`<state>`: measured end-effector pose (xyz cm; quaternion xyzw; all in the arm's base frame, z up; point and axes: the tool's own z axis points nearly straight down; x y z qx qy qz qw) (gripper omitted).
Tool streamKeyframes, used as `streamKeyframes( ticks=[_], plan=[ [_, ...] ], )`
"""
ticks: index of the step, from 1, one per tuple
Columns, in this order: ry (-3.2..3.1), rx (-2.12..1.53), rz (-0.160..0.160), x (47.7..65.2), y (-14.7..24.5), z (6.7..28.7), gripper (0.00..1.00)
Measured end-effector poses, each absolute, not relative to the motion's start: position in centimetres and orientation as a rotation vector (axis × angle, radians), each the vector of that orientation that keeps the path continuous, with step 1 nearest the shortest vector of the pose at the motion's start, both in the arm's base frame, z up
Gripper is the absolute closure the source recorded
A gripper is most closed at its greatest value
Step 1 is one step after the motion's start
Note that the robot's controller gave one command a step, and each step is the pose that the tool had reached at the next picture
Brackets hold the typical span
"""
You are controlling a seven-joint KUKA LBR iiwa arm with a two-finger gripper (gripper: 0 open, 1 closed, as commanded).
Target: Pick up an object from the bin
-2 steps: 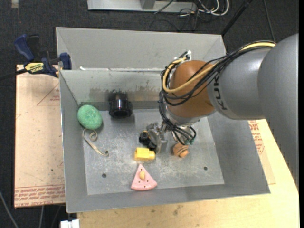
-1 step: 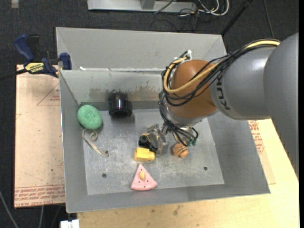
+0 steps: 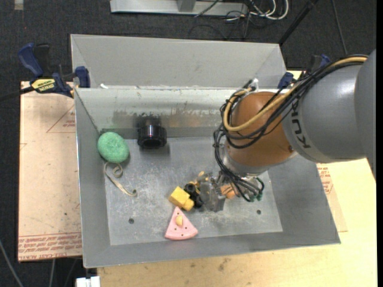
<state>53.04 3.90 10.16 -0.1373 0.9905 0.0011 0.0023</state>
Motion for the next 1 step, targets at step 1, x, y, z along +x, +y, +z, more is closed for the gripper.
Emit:
streamKeyframes(
  ticks=[1],
  plan=[
    [3.134,-0.222,-0.002,51.7,6.42,11.25,1.0]
  ],
)
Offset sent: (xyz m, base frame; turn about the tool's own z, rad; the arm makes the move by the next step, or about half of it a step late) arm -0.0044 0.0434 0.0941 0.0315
